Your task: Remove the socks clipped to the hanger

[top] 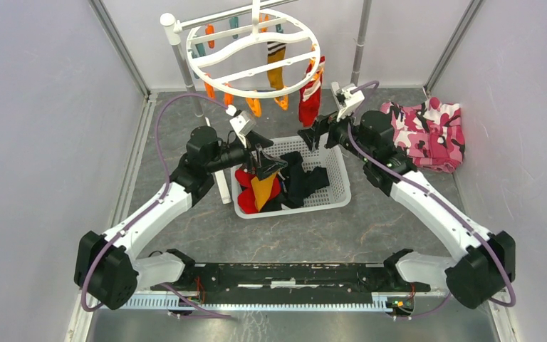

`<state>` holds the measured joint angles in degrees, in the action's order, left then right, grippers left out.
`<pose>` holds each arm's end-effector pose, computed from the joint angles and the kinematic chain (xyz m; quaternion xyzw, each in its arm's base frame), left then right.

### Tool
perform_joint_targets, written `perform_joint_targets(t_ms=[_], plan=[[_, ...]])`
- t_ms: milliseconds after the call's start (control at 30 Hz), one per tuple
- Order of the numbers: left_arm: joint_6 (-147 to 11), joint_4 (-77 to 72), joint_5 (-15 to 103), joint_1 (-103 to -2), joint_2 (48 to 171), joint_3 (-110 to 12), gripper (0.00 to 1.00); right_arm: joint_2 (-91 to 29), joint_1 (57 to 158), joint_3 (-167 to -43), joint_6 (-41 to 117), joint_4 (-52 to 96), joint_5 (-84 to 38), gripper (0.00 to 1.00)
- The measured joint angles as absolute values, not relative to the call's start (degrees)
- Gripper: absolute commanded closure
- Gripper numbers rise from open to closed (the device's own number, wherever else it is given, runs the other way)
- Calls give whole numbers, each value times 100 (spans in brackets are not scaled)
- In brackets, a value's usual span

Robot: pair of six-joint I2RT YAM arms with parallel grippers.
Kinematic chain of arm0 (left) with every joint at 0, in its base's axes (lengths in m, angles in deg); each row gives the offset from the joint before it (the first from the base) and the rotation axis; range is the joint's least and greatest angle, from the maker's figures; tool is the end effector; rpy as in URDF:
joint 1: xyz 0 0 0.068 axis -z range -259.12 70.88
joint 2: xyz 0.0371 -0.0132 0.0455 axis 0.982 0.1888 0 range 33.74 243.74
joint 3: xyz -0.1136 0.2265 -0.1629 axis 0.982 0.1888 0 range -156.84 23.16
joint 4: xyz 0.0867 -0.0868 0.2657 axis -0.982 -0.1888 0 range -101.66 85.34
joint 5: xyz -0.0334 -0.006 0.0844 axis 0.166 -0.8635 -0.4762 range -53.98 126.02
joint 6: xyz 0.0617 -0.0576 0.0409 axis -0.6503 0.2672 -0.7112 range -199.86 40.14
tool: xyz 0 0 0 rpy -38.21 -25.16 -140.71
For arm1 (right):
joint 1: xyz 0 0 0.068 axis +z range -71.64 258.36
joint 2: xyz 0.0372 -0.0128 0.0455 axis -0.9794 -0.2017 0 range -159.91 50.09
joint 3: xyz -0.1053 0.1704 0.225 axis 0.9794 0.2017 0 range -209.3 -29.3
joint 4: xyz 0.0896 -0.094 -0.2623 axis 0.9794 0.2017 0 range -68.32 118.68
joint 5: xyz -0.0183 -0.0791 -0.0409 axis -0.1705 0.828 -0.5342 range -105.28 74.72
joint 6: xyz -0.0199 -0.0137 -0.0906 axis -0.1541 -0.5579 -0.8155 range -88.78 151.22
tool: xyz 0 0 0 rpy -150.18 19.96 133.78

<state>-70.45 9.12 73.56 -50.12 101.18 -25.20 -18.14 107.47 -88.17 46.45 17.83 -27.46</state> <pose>0.2639 -0.2053 0.3371 0.3327 0.6527 -0.4343 0.5242 0.2983 0.1866 0.3849 -0.1598 0.7221 0.3250 0.5895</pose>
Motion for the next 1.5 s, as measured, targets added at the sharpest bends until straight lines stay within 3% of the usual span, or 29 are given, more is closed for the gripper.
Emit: perform_joint_targets(t_ms=[233, 333, 667, 700, 1067, 1100, 1133, 1167, 1200, 1333, 1500], plan=[[-6988, 912, 7359, -5019, 10057, -2520, 0, -3239, 10303, -8831, 3834, 598, -2401, 5], [-6988, 884, 7359, -5045, 9987, -2520, 0, -3888, 10246, -8946, 3617, -88, -2619, 14], [-6977, 770, 7356, -5115, 9517, -2504, 0, -4369, 10187, -9582, 3473, -982, -3140, 99], [-6944, 768, 7359, -5115, 9476, -2474, 0, -4327, 10187, -9582, 3473, -1002, -3144, 100], [-6769, 698, 7359, -5115, 9404, -2334, 0, -3407, 10187, -8855, 3565, -950, -3035, 100], [-6765, 683, 7356, -5115, 9388, -2332, 0, -3300, 10187, -8761, 3565, -936, -2987, 92], [-6741, 681, 7356, -5115, 9369, -2332, 0, -3217, 10187, -8699, 3552, -893, -2917, 69], [-6699, 678, 7354, -5115, 9351, -2332, 0, -3145, 10183, -8671, 3530, -807, -2825, 37], [-6680, 681, 7354, -5115, 9327, -2332, 0, -3132, 10167, -8671, 3550, -772, -2788, 23], [-6573, 687, 7348, -5117, 9244, -2356, 0, -3503, 9966, -9110, 3497, -556, -2814, 10], [-6492, 681, 7348, -5172, 9172, -2437, 0, -4729, 9872, -10317, 3484, -567, -2858, 14]])
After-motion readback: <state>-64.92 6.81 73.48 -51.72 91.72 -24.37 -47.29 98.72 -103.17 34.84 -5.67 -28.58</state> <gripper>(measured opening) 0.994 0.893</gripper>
